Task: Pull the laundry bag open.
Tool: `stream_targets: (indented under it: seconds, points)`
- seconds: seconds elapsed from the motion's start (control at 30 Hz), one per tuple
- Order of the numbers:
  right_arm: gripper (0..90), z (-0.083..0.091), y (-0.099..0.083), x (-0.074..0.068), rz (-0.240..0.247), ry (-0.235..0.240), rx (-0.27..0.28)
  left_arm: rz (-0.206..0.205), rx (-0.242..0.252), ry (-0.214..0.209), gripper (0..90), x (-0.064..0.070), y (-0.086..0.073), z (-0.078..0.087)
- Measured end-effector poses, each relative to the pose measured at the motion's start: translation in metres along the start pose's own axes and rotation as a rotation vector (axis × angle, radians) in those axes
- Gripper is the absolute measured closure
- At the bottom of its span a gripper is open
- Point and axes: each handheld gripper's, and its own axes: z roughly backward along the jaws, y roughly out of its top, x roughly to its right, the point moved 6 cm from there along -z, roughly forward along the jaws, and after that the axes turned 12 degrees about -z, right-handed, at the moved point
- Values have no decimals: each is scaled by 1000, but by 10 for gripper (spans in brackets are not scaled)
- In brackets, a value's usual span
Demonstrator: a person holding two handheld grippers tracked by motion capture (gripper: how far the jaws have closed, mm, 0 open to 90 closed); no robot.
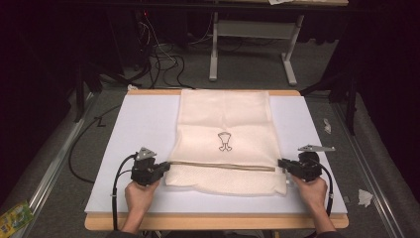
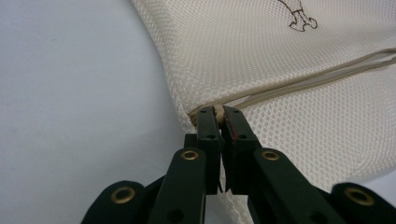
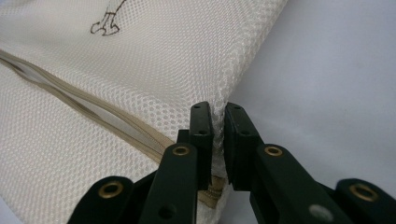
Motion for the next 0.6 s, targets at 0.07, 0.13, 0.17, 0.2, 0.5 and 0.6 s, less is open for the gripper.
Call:
stream_targets:
  seconds: [0.07,0.13,0.17,0.2,0.5,0.6]
  points:
    - [829,0,-1,-1,3,-1,-5,-2,-1,-1,864,0,0,1]
    - [830,0,-2,-2,10,-4,-2,-10,-4,7,864,2,0,0]
    - [830,0,-2,-2,10,-4,-2,-10,-4,7,863,2,0,0]
    - [830,0,-2,-2,12,-8,-9,-17,-8,7,863,2,-1,-1]
    - [746,-1,-4,-5,36,-24,-23,-27,-8,8,860,5,-1,-3]
    - [689,0,-4,-5,47,-31,-22,-34,-9,3,849,6,-1,-2]
